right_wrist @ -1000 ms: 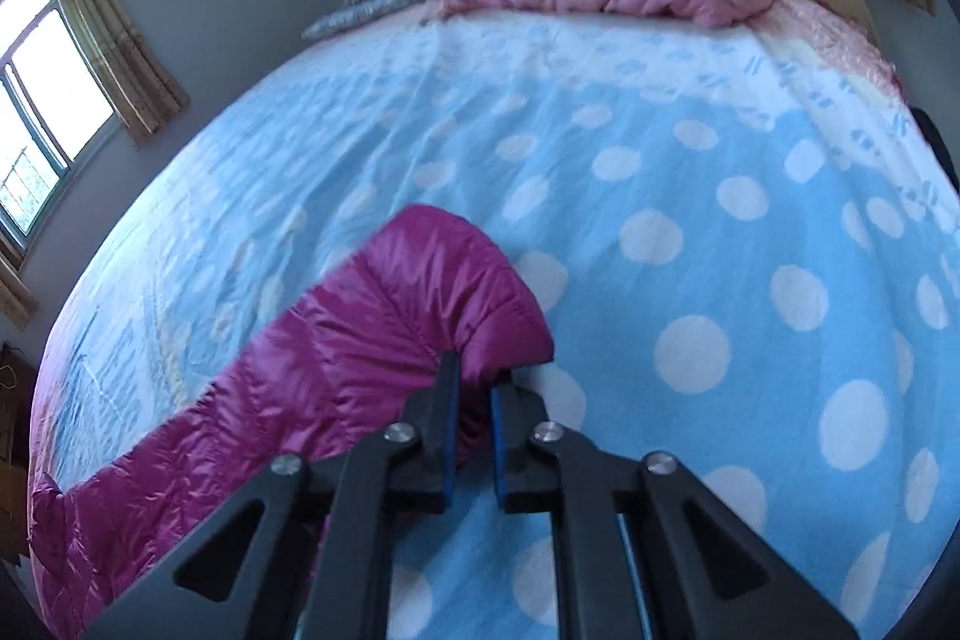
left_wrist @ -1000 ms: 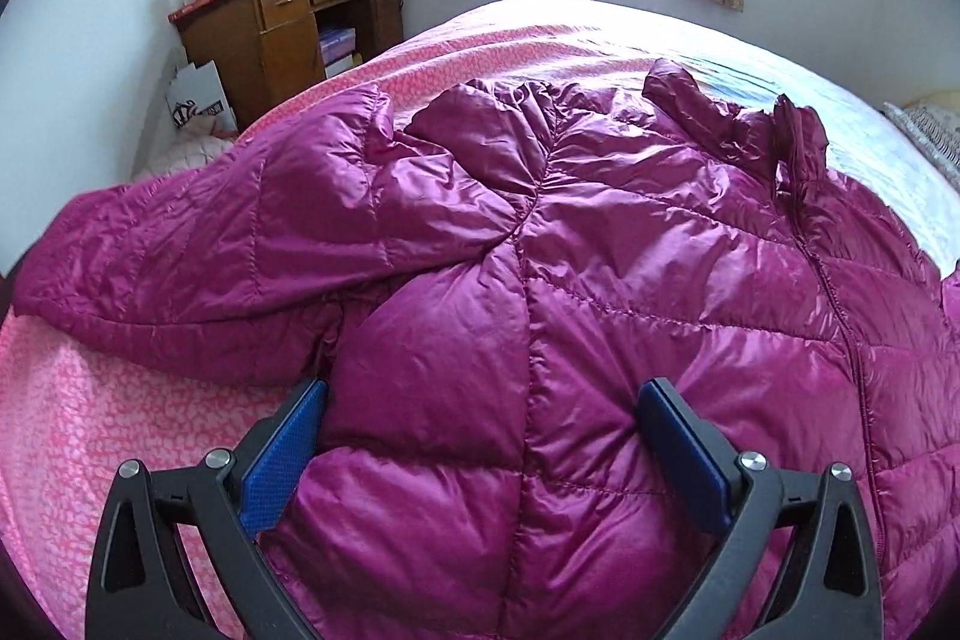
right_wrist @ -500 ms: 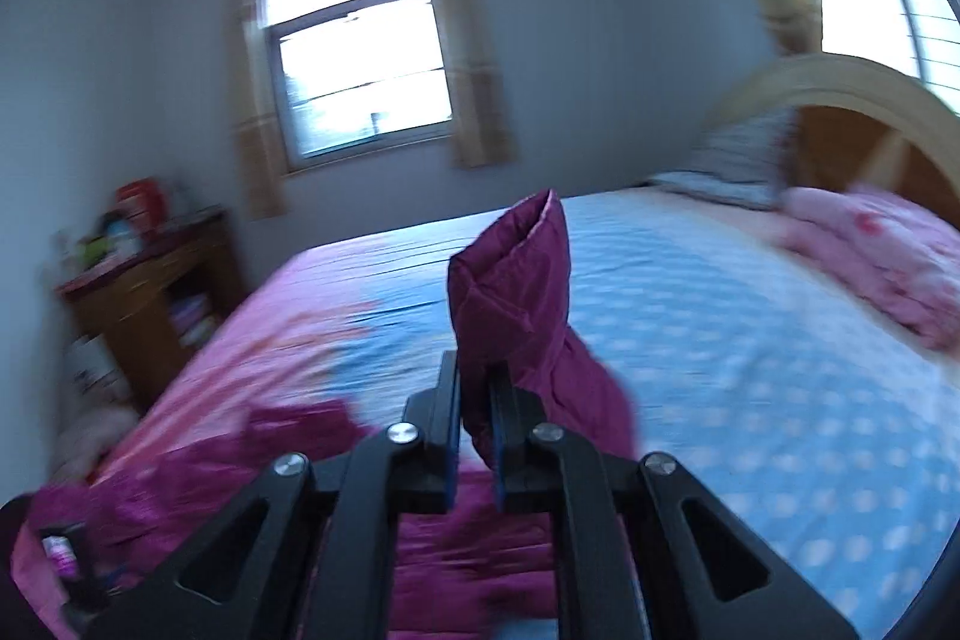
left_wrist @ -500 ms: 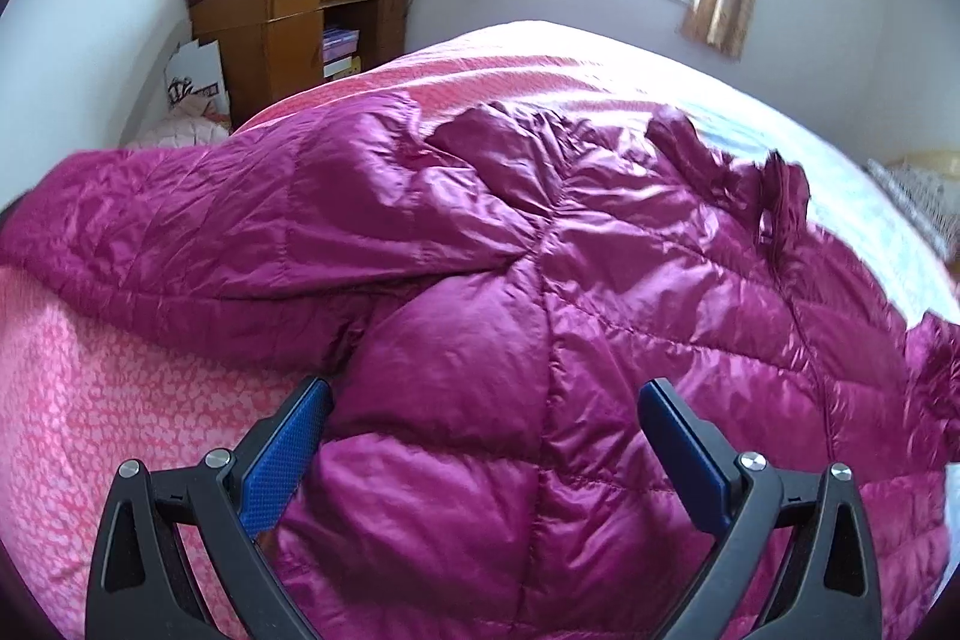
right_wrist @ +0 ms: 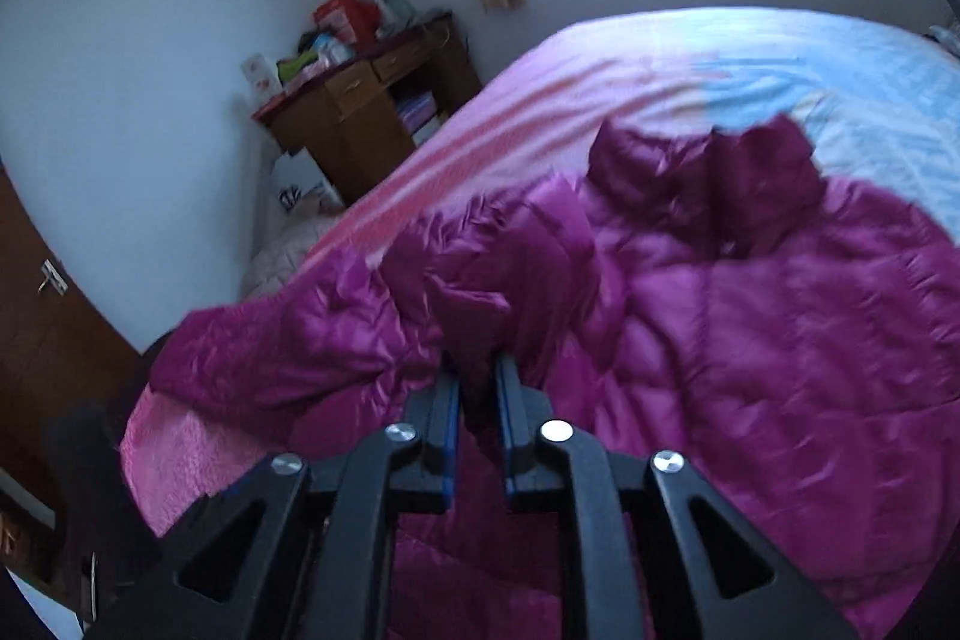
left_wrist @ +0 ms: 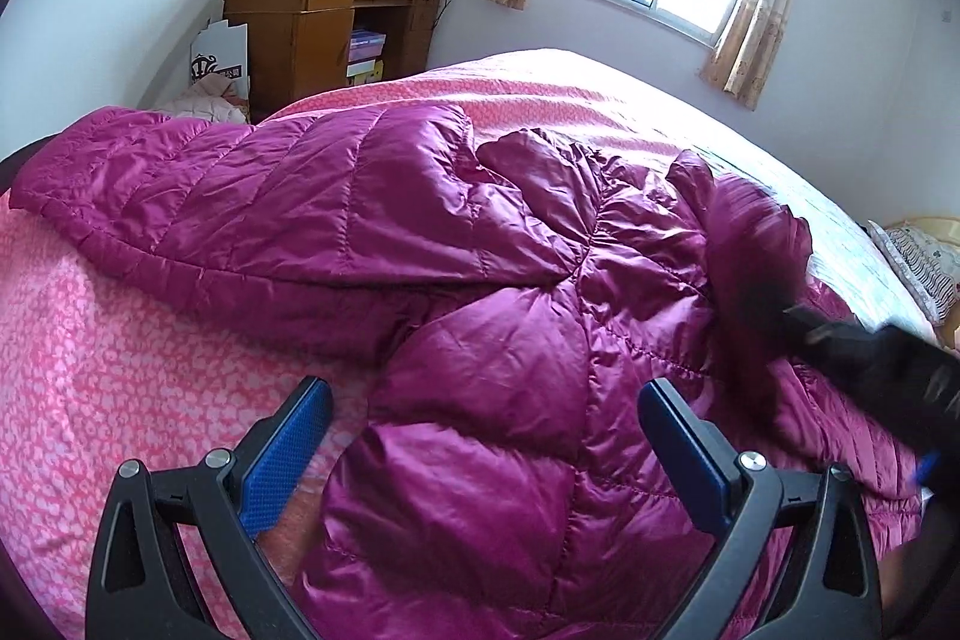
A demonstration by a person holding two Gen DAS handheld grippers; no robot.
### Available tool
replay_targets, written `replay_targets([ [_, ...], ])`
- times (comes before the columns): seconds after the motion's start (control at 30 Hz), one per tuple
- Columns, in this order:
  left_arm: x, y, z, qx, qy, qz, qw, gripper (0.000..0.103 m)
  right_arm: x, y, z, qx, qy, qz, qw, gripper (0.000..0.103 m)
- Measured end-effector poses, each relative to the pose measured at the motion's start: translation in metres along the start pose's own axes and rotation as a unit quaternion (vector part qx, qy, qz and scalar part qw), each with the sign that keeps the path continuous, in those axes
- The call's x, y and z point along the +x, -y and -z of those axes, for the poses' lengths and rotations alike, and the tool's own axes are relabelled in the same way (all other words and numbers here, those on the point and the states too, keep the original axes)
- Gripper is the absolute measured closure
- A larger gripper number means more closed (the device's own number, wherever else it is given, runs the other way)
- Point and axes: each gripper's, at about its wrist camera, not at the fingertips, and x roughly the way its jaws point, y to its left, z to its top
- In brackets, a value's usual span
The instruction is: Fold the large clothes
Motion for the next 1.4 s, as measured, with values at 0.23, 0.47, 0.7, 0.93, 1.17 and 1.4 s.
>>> replay_targets([
  [0.23, 0.001, 0.001, -0.001, -0.001, 0.0, 0.002, 1.0, 0.001, -0.014, 0.016, -0.001, 0.056, -0.009, -0.111, 0.992, 0.014],
  [0.47, 0.004, 0.006, -0.001, 0.003, -0.001, -0.004, 1.0, 0.001, 0.006, 0.028, -0.023, 0.01, -0.023, 0.089, 0.996, 0.089],
  [0.7, 0.006, 0.008, 0.0, 0.005, -0.002, -0.008, 1.0, 0.001, 0.045, 0.011, -0.009, -0.015, -0.066, 0.074, 0.995, 0.089],
  [0.93, 0.013, 0.017, 0.001, 0.015, -0.003, -0.021, 0.9997, 0.001, 0.044, 0.005, -0.014, -0.033, -0.061, 0.089, 0.994, 0.089],
  [1.17, 0.014, 0.018, 0.001, 0.015, -0.003, -0.022, 0.9997, 0.001, -0.02, 0.019, -0.017, -0.113, 0.033, 0.237, 0.964, 0.028],
  [1.4, 0.016, 0.02, 0.001, 0.019, -0.007, -0.029, 0.9994, 0.001, -0.064, 0.121, 0.001, -0.041, 0.001, 0.354, 0.934, 0.074],
])
